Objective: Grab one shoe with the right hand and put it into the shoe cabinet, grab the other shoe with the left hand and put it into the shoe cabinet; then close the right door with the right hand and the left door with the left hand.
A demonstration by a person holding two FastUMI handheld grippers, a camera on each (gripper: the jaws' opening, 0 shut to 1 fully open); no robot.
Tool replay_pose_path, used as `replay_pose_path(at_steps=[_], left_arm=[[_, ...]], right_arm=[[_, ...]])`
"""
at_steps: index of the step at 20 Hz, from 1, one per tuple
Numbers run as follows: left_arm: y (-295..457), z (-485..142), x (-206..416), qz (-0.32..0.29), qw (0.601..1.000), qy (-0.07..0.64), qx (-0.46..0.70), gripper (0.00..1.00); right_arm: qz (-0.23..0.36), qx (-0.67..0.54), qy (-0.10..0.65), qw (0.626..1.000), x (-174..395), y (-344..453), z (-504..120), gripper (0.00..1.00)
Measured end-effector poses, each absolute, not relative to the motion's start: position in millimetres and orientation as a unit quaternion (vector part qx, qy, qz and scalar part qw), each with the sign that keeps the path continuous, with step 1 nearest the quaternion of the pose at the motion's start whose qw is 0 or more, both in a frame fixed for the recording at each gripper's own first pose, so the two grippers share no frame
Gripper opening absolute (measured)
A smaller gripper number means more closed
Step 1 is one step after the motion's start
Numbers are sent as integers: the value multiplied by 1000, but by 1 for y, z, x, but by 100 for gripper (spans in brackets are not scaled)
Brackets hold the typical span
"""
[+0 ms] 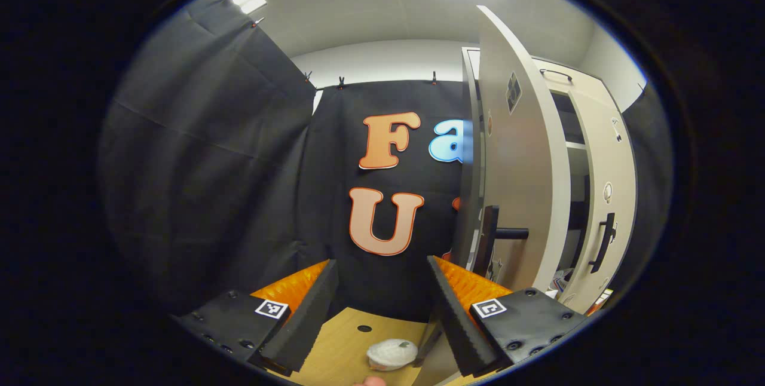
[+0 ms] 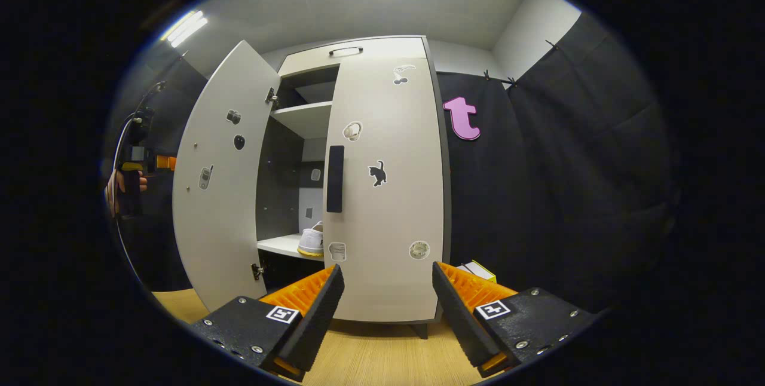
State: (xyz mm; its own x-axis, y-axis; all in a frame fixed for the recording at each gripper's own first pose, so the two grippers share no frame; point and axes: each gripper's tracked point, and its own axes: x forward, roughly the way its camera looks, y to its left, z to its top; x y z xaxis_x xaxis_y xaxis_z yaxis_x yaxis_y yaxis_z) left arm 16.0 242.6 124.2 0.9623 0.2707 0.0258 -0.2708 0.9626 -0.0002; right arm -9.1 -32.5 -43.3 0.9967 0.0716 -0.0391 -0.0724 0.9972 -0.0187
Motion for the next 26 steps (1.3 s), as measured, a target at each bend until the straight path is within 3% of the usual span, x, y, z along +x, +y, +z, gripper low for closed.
replay_pose_path(at_steps=[3,9,13,15,18,26], left_arm=[[219,123,16,111,994,-10,1,99],[168,122,21,67,997,-9,27,90],[129,115,32,17,1000,-4,8,95],[113,114,41,-1,1000,-6,7,91],[94,114,53,-24,1000,-10,-2,96],[42,91,62,-78,997,7,-27,94]], right_arm=[[38,-16,18,999,-8,-33,-40,92],[40,8,20,999,-10,-31,-39,92],[34,-3,24,999,-18,-36,-39,92],[28,-5,25,999,-20,-40,-38,92],[20,-8,26,999,-25,-44,-36,92],[11,-8,32,999,-29,-49,-39,92]])
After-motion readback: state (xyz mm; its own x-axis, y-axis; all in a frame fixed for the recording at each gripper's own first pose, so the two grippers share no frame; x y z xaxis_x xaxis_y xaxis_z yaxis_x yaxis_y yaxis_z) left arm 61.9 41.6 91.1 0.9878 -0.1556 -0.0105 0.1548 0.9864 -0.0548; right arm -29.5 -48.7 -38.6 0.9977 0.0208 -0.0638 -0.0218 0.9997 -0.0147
